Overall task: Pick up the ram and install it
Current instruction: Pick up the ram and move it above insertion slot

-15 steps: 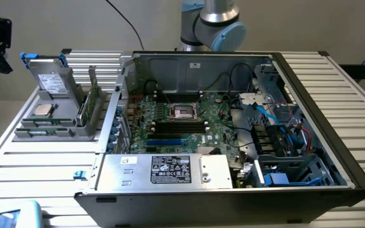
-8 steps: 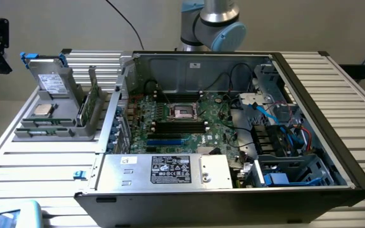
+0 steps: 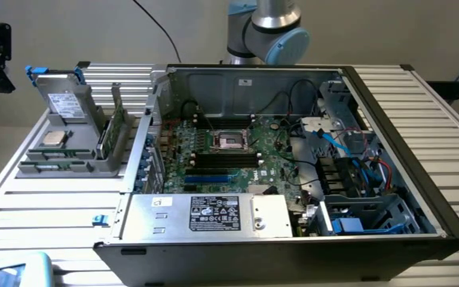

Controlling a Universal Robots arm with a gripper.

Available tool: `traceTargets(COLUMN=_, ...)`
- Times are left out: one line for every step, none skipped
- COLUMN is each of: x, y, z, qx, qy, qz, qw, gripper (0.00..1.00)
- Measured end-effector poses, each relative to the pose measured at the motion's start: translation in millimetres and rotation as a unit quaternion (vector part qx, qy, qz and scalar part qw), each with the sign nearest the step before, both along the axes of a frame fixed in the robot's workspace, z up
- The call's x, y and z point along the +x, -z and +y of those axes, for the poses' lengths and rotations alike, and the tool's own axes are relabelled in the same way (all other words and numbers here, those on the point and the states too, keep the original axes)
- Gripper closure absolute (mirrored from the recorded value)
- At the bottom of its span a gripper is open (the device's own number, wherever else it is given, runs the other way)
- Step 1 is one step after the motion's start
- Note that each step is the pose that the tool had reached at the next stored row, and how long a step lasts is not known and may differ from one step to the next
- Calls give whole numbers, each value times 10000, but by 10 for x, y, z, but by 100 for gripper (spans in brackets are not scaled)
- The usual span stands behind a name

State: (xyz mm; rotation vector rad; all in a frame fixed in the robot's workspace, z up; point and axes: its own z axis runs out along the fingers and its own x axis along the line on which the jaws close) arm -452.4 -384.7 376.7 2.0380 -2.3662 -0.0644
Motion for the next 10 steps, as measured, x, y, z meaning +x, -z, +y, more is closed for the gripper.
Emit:
traceTargets(x=0, y=0, z=0, qx=-1, qy=-17, qz=0, qw=10000, gripper=89)
traceTargets(x=0, y=0, z=0, qx=-1, qy=-50, qz=0, qw=10000, gripper=89)
traceTargets(x=1, y=0, z=0, qx=-2, qy=-91, qz=0, qw=10000, gripper=89)
traceTargets(x=2, y=1, z=0, qx=-4, qy=-141, qz=-1, qw=9999, gripper=89)
traceTargets(x=2, y=1, z=0, qx=-7, qy=-195, qz=-1, qw=9998, gripper=89)
traceTargets(x=3, y=0, z=0, qx=-11, qy=-245, qz=0, qw=9997, gripper=89)
traceTargets(x=3, y=1, z=0, qx=-16, qy=-289, qz=0, qw=9996, gripper=89)
traceTargets(x=3, y=0, z=0, qx=-21, qy=-324, qz=0, qw=9995, gripper=89)
traceTargets(x=3, y=0, z=0, qx=-21, qy=-346, qz=0, qw=9994, gripper=89)
traceTargets(x=3, y=0, z=0, qx=-21, qy=-351, qz=0, qw=9994, gripper=89)
